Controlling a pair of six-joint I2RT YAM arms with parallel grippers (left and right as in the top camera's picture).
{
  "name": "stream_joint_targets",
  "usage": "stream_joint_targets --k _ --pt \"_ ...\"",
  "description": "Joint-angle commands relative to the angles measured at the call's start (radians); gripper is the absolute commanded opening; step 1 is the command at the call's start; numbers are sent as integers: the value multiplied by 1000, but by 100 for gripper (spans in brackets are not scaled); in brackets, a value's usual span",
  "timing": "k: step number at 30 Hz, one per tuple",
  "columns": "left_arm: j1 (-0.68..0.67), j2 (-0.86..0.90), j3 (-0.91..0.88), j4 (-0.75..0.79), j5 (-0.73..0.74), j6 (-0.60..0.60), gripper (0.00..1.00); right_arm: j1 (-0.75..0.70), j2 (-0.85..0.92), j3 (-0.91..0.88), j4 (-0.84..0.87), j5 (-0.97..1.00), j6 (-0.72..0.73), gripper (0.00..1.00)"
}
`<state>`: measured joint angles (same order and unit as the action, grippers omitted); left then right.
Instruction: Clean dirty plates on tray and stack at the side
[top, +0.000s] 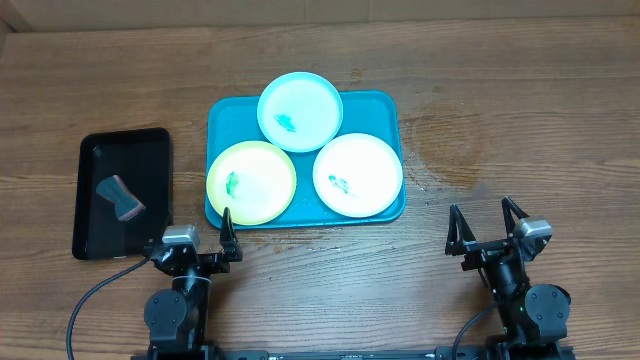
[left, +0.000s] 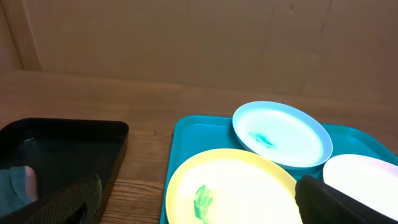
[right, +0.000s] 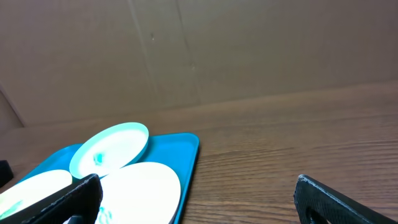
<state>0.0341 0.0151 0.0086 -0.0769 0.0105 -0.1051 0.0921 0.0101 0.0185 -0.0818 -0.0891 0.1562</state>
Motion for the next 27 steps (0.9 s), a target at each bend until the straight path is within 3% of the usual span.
stream_joint_targets --k 1,27 --pt "-2 -11 -4 -1 -13 -14 100 -4 -6 -10 5 6 -8 100" --pt "-2 -11 -4 -1 -13 -14 100 -4 -6 -10 5 6 -8 100"
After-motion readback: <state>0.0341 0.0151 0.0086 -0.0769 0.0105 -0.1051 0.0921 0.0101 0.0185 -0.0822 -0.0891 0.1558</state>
